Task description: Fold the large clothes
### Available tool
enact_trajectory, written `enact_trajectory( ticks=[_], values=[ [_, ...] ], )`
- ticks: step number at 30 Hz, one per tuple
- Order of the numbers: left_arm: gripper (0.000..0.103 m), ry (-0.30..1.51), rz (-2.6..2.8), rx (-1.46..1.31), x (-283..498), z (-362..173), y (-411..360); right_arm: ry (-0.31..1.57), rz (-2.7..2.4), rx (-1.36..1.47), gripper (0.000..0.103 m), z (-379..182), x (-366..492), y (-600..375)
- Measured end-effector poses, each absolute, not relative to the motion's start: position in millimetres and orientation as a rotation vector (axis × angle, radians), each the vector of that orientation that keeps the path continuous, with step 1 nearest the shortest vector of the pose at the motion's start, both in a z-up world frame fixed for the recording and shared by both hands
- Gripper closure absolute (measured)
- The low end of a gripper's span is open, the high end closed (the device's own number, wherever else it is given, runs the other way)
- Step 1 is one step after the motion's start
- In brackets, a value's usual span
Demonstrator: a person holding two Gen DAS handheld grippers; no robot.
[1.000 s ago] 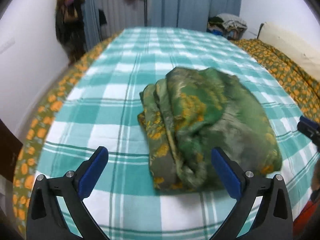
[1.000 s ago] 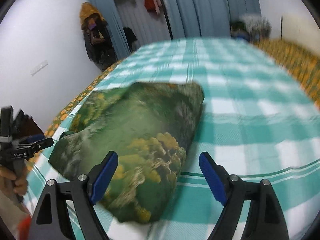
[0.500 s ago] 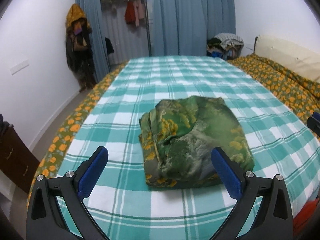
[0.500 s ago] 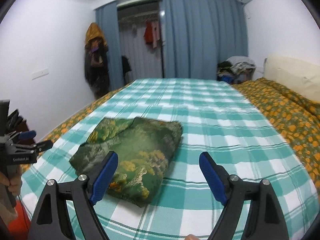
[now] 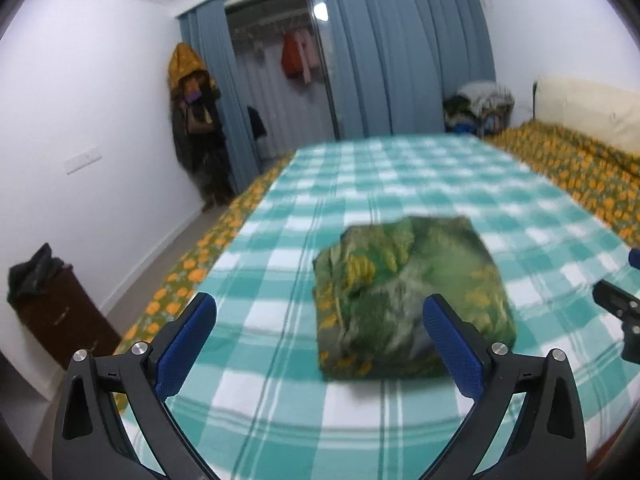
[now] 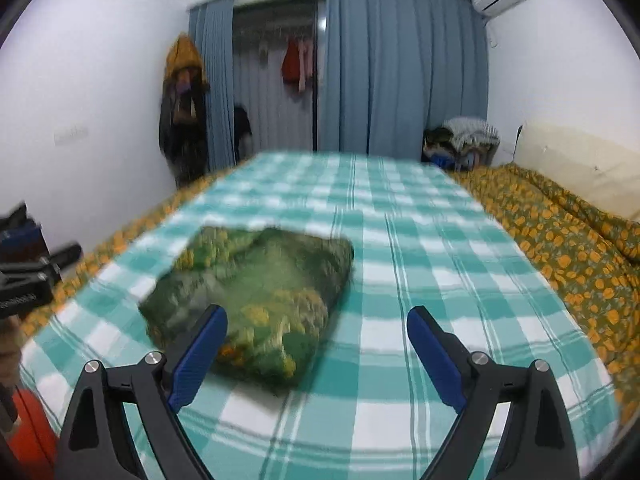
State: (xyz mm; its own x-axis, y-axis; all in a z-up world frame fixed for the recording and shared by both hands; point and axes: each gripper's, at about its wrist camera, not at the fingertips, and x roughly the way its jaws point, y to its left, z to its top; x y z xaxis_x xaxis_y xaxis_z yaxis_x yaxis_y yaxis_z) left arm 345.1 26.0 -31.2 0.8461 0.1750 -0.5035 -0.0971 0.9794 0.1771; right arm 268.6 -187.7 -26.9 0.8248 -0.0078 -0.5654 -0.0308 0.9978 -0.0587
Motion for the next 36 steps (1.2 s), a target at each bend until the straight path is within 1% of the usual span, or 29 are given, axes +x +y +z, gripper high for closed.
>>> enact_trajectory(
  ticks=[3,7,10,17,26,36],
  values=[
    [0.000,0.671,0.054,0.128,347,-40,24,0.668,-0.001,-0.055,0.010,-35,269,-179],
    [0.000,0.698,-0.039,0.047,337,-47,29,0.747,-0.033,-0.075,0.010,-44,261,-163],
    [0.000,0.751,-0.051,0.018,337,-52,30,0.786,-0.043,-0.074,0.010,-48,253,-157],
    [0.000,0.805,-0.034,0.020,338,-60,24,0.785,-0.078,-0.103,0.010,-43,243,-151],
    [0.000,0.843,-0.040,0.024,334,-62,17,0.789,-0.078,-0.096,0.010,-41,238,-151],
    [0.000,0.811,-0.007,0.072,329,-56,10,0.786,-0.078,-0.102,0.010,-40,234,-150]
  ],
)
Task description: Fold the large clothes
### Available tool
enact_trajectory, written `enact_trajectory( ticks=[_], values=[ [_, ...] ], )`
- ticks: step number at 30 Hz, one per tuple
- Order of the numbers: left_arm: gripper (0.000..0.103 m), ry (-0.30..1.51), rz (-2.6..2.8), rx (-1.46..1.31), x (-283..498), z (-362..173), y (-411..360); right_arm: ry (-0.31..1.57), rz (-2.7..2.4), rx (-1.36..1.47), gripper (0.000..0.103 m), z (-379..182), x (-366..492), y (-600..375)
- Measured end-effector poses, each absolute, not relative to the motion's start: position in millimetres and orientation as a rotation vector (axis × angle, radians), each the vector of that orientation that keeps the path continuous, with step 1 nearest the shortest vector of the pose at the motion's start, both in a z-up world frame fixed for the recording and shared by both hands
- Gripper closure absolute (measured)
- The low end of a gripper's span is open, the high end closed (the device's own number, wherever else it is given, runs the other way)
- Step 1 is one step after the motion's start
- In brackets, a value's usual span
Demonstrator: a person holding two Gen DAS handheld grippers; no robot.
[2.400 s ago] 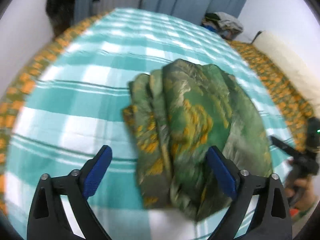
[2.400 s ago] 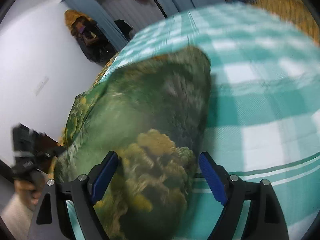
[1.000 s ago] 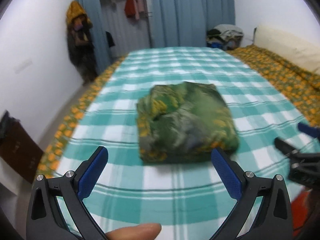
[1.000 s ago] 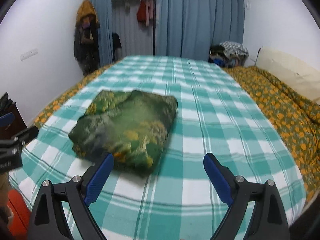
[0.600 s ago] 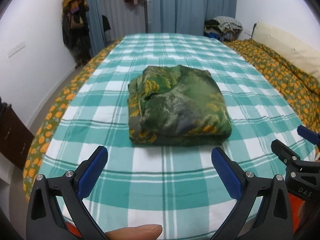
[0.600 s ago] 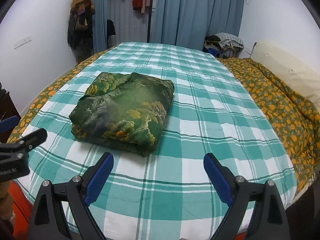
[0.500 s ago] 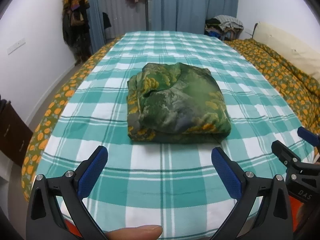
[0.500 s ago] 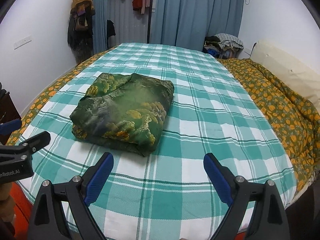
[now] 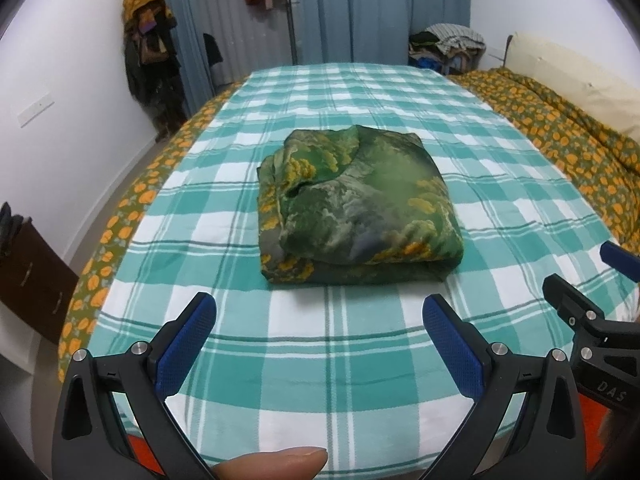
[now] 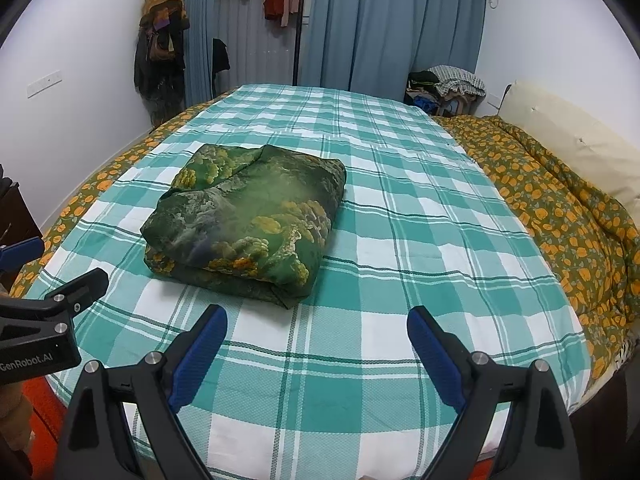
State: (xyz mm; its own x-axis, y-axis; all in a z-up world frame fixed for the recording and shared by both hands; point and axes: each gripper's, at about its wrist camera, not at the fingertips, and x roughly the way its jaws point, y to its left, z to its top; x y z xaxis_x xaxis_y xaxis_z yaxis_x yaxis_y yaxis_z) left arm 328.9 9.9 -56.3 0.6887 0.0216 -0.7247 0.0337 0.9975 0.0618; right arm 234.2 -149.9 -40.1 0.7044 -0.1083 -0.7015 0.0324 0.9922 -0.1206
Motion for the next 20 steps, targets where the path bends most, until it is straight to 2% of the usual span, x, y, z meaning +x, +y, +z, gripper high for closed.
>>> enact_trajectory(
  ticks=[20],
  values=[
    [0.000,0.800,-0.006,0.082,327.4,-61.0,7.5,0.810,-0.073,-0.095,0.010,-45.3,234.3,-147.8]
  ],
)
